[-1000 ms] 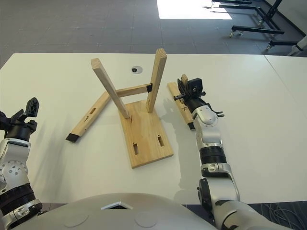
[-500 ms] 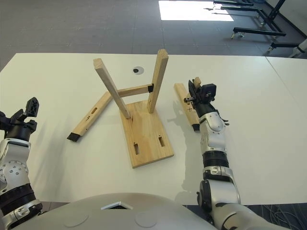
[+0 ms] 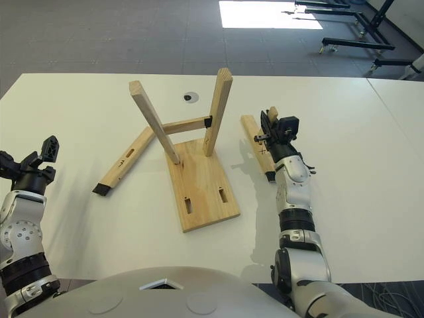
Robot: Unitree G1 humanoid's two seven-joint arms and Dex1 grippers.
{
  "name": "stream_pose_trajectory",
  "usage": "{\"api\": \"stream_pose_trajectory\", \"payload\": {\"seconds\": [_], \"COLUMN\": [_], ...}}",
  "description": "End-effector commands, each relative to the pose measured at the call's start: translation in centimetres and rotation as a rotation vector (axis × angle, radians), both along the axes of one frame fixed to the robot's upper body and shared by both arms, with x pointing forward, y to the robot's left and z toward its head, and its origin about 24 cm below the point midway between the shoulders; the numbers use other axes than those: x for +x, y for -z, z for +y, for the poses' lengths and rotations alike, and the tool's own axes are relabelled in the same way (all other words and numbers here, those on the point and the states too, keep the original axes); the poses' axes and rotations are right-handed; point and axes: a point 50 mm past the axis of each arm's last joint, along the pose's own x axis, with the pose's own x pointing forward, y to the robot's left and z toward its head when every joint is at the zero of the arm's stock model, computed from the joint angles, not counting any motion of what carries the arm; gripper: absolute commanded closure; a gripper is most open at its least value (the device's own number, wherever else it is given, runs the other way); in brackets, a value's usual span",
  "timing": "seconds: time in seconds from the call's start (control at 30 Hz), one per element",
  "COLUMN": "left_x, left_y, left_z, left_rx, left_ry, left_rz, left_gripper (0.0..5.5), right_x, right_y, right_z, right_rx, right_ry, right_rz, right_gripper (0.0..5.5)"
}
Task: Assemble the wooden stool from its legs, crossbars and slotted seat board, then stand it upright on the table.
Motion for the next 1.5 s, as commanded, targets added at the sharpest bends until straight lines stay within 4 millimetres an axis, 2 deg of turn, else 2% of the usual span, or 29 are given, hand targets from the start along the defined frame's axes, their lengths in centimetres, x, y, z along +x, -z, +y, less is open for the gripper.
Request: {"api": "stream_pose_trajectory", "payload": {"seconds": [0.03,0.07,0.33,0.63,0.8,0.93,1.03,1.13,1.3,1.5], "left_x": [0.1,0.1,0.0,0.3,0.4,0.1,-0.1,-0.5,-0.8,-0.9], "left_y": [-0.5,-0.5,-0.4,-0.4,-0.4,-0.3,-0.1,0.0,0.1,0.1], "left_z": [-0.1,-0.1,-0.5,-0.6,-0.7,-0.5,-0.5,-0.2,-0.1,-0.1], "left_rx": [0.021,0.021,0.019,0.019,0.017,0.016,0.016,0.017,0.016,0.014], "left_ry": [0.007,0.007,0.015,0.017,0.015,0.005,0.003,-0.010,-0.032,-0.038], "left_rz": [-0.004,-0.004,0.002,0.000,-0.001,0.000,0.002,0.004,-0.006,-0.010], "left_gripper": [1.16,1.16,1.16,1.16,1.16,1.16,1.16,1.16,1.16,1.16], "right_x": [-2.7,-2.7,-3.1,-1.2,-2.1,-2.2,-2.1,-1.6,-0.7,-0.2], "right_y": [5.2,5.3,6.2,4.0,4.4,3.4,1.8,-0.6,-5.2,-7.7], "right_z": [-0.3,-0.3,-0.4,-0.2,-0.7,-0.9,-0.9,-0.5,-1.4,-3.7], "right_rx": [0.004,-0.003,0.004,0.029,0.012,0.045,0.072,0.096,0.107,0.111], "right_ry": [0.032,0.031,0.033,0.025,0.015,-0.015,-0.051,-0.120,-0.177,-0.187], "right_rz": [0.250,0.256,0.308,0.242,0.260,0.241,0.205,0.160,0.079,0.057], "right_gripper": [5.10,4.74,3.48,1.79,0.94,0.23,0.13,0.13,0.13,0.13]}}
